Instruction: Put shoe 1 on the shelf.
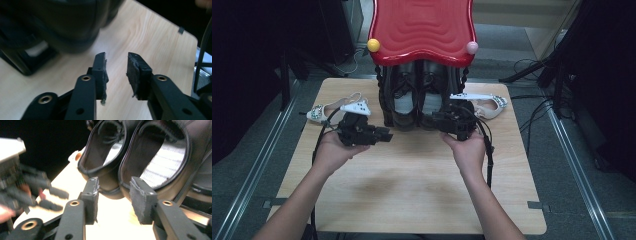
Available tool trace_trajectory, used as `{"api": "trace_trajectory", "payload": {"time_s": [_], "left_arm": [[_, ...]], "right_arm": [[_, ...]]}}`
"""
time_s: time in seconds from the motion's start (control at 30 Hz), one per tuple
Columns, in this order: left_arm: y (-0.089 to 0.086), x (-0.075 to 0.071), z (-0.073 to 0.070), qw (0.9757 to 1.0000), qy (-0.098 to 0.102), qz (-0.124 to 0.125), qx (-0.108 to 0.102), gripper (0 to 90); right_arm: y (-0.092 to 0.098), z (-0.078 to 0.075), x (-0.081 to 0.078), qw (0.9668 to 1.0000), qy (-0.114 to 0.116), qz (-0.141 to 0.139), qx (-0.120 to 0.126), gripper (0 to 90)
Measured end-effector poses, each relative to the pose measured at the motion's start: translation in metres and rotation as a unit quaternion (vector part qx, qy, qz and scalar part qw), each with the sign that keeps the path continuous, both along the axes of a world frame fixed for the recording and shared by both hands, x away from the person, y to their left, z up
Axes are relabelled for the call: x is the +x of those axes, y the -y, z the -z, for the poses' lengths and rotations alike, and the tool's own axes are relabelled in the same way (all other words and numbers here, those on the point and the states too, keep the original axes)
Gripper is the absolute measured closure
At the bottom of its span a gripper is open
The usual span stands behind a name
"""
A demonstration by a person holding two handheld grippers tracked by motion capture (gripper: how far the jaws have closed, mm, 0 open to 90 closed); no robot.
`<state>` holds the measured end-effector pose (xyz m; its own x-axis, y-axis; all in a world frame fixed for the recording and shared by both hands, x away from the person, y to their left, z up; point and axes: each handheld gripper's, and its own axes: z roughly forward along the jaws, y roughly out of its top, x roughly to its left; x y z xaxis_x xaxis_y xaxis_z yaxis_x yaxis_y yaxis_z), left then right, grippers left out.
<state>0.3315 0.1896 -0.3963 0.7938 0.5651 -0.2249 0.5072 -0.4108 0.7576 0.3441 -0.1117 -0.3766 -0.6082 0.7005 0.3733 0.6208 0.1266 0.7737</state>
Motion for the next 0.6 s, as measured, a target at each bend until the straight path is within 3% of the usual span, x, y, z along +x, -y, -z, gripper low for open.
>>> {"api": "trace_trajectory", "payload": {"time_s": [0.03,0.2,0.23,0.27,0.3,0.33,0.43,0.6], "left_arm": [[0.002,0.008,-0.017,0.9999,0.01,0.0,-0.006,73.7],[0.011,0.028,-0.055,0.9992,0.039,0.007,0.002,82.0],[0.011,0.028,-0.055,0.9992,0.039,0.007,0.002,82.9],[0.015,0.035,-0.066,0.9988,0.047,0.01,0.004,83.6],[0.015,0.035,-0.066,0.9988,0.047,0.01,0.004,84.3],[0.019,0.043,-0.077,0.9982,0.057,0.014,0.011,84.9],[0.024,0.053,-0.09,0.9979,0.061,0.015,0.017,85.2],[0.028,0.066,-0.105,0.9983,0.057,0.016,-0.002,85.9]], "right_arm": [[0.0,0.002,-0.002,1.0,0.002,-0.005,0.001,62.9],[0.001,0.008,-0.011,0.9996,0.01,-0.025,-0.009,67.8],[0.001,0.009,-0.013,0.9996,0.007,-0.026,-0.011,69.8],[0.001,0.011,-0.014,0.9995,0.008,-0.027,-0.016,70.6],[0.001,0.011,-0.014,0.9995,0.008,-0.027,-0.016,70.6],[0.002,0.015,-0.015,0.9994,0.006,-0.03,-0.016,70.9],[0.004,0.021,-0.015,0.9994,0.003,-0.031,-0.015,71.2],[0.008,0.03,-0.013,0.9994,-0.004,-0.033,-0.009,73.0]]}}
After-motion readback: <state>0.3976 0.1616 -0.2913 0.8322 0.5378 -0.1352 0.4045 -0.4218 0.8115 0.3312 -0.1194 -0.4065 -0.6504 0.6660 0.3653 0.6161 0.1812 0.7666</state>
